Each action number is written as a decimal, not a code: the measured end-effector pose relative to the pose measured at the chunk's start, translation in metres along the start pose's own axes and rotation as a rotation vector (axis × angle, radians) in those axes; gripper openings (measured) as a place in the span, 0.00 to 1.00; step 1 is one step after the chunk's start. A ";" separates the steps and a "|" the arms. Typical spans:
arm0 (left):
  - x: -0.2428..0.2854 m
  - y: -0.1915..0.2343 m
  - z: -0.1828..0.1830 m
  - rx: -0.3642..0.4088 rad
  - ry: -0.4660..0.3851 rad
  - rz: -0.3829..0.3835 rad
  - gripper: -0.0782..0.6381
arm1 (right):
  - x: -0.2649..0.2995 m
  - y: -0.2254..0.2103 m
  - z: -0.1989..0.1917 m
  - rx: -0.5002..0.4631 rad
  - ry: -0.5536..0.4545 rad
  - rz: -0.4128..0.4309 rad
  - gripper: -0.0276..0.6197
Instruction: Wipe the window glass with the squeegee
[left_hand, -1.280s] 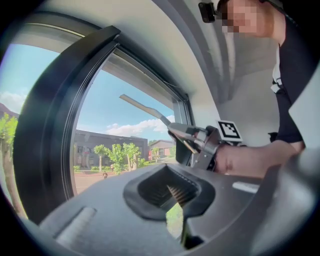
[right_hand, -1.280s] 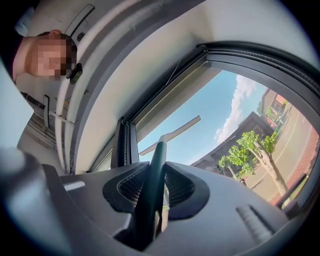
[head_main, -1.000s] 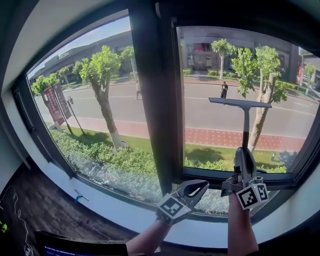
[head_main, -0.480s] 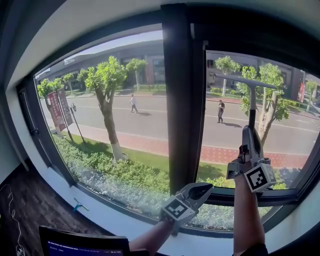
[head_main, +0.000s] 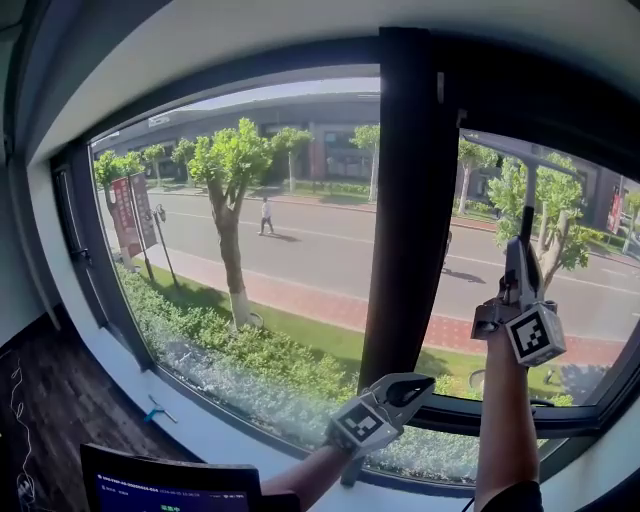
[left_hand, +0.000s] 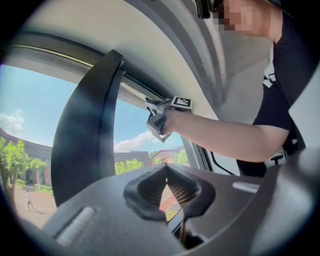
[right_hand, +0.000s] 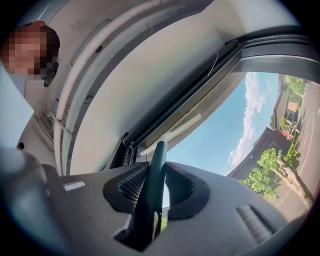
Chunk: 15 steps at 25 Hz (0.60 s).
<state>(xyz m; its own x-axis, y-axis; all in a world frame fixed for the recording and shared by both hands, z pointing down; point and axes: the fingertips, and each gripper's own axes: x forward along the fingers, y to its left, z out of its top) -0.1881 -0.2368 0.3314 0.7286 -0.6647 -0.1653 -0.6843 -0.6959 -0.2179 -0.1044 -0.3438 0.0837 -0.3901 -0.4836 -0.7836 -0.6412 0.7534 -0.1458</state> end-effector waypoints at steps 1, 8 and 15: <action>-0.001 0.002 -0.001 -0.002 0.000 0.002 0.11 | 0.003 0.000 0.001 -0.007 -0.007 -0.002 0.20; -0.010 0.015 -0.004 -0.008 -0.007 0.014 0.11 | 0.020 0.009 0.008 -0.071 -0.034 -0.010 0.20; -0.016 0.022 -0.009 -0.024 -0.002 0.017 0.11 | 0.020 -0.002 -0.004 -0.130 -0.004 -0.032 0.20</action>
<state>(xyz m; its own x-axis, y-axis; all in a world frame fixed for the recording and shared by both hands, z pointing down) -0.2151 -0.2441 0.3383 0.7169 -0.6759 -0.1707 -0.6970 -0.6908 -0.1923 -0.1138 -0.3565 0.0709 -0.3651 -0.5046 -0.7823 -0.7337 0.6732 -0.0918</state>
